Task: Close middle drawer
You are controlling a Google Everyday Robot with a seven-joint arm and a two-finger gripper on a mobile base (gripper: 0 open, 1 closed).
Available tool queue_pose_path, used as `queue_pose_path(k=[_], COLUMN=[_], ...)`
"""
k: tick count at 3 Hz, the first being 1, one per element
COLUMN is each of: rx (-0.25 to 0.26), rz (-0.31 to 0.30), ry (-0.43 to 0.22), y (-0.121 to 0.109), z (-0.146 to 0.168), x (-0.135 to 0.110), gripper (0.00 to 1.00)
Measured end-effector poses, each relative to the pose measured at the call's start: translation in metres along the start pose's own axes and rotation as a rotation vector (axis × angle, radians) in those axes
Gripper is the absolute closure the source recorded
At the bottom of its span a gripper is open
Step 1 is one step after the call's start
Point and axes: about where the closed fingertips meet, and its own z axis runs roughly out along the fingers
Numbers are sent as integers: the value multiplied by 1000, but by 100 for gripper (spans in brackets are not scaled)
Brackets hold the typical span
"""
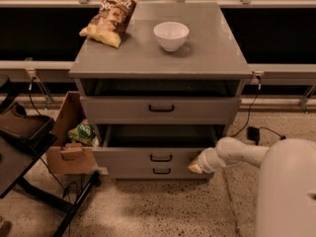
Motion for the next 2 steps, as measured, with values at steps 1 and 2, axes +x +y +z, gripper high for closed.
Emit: queue_pose_path(k=[1, 2], rx=[0, 9], rz=[-1, -23], ry=[0, -4], y=[1, -19], z=[0, -1], x=[1, 1], gripper=[100, 100])
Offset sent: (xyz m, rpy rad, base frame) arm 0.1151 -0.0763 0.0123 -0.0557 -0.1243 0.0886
